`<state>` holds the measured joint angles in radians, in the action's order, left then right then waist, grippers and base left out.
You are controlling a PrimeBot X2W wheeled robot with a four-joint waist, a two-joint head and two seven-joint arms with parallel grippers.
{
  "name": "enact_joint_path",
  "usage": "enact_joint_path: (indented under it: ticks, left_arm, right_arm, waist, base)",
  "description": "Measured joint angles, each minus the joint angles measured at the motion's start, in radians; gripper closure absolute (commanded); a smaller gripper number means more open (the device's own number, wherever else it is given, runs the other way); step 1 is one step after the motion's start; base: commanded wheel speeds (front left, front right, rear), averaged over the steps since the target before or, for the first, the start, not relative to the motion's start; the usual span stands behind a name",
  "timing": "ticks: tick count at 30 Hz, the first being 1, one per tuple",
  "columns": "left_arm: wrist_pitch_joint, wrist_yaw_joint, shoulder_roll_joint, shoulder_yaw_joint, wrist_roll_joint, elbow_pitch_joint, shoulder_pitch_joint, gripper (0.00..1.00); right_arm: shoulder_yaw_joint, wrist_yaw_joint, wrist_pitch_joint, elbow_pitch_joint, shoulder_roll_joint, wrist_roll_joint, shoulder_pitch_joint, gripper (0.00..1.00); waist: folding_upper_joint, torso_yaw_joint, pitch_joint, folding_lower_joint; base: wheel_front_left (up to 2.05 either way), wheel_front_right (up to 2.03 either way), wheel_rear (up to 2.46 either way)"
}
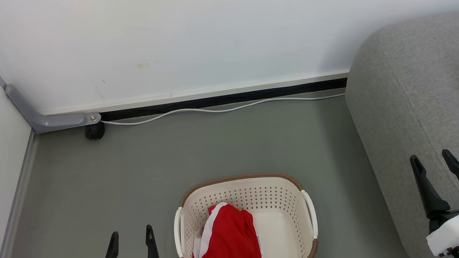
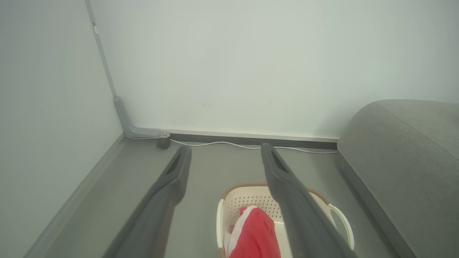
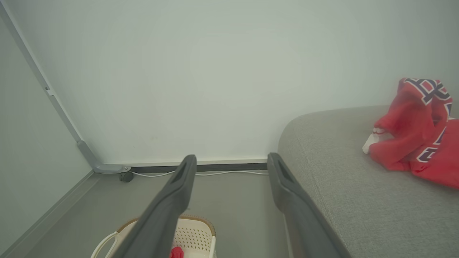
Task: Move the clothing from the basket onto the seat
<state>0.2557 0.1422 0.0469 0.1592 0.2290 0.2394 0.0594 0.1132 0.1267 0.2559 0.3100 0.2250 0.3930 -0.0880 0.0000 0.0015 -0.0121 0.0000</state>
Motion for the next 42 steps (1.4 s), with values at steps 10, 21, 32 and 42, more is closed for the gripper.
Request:
enact_joint_path:
  ticks: [10, 21, 32, 42]
  left_arm:
    - [0.000, 0.000, 0.000, 0.024, 0.002, -0.008, 0.000, 0.00]
    - [0.000, 0.090, 0.002, 0.205, 0.066, -0.017, -0.072, 0.00]
    - [0.000, 0.217, 0.002, 0.400, 0.155, -0.017, -0.260, 0.00]
    - [0.000, 0.283, 0.001, 0.501, 0.220, 0.058, -0.481, 0.00]
  right_arm:
    - [0.001, 0.000, 0.000, -0.006, 0.000, 0.001, -0.001, 0.00]
    - [-0.010, 0.000, 0.000, -0.095, 0.077, 0.050, -0.061, 0.00]
    - [-0.009, 0.000, 0.000, -0.200, 0.199, 0.138, -0.167, 0.00]
    - [0.005, 0.000, 0.000, -0.304, 0.278, 0.198, -0.296, 0.00]
  waist:
    - [0.0000, -0.002, -0.014, 0.0000]
    - [0.0000, -0.009, -0.142, 0.0000]
    - [0.0000, -0.009, -0.333, 0.0000]
    - [0.0000, -0.023, -0.547, 0.0000]
  base:
    - [0.00, 0.00, 0.00]
    - [0.00, 0.00, 0.00]
    - [0.00, 0.00, 0.00]
    - [0.00, 0.00, 0.00]
